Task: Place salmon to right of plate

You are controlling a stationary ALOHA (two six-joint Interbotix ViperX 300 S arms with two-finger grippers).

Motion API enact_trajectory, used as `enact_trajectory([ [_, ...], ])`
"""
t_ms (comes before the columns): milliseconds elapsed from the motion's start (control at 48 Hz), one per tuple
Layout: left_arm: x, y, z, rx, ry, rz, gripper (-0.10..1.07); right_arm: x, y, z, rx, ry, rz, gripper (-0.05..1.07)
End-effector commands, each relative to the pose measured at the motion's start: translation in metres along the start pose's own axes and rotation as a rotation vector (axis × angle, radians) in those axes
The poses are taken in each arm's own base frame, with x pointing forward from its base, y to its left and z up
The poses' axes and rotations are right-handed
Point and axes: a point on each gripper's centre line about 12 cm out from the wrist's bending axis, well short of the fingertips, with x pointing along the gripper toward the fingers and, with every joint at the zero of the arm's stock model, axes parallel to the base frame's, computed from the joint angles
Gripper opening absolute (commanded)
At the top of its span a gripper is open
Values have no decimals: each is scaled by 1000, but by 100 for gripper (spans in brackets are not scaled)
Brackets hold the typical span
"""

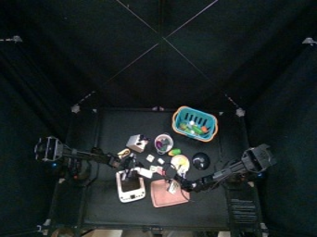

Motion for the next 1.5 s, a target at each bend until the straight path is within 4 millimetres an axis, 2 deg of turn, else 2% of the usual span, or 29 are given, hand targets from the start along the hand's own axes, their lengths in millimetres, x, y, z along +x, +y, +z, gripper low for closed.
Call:
enact_trajectory([
  [0,-1,1,6,5,-20,4,49,-15,-1,12,54,-15,28,47],
  [500,-4,1,4,3,-17,7,49,-27,-28,-11,217,114,-66,47],
  [875,-4,1,3,0,-14,6,49,-40,-48,-63,529,237,-165,47],
  [1125,-5,1,2,0,-11,7,49,-53,-61,-92,644,246,-270,47],
  [1250,-5,1,2,0,-11,7,49,-52,-66,-106,725,245,-327,47],
  [1479,-5,0,0,-2,-9,6,49,-49,-63,-131,854,223,-392,47],
])
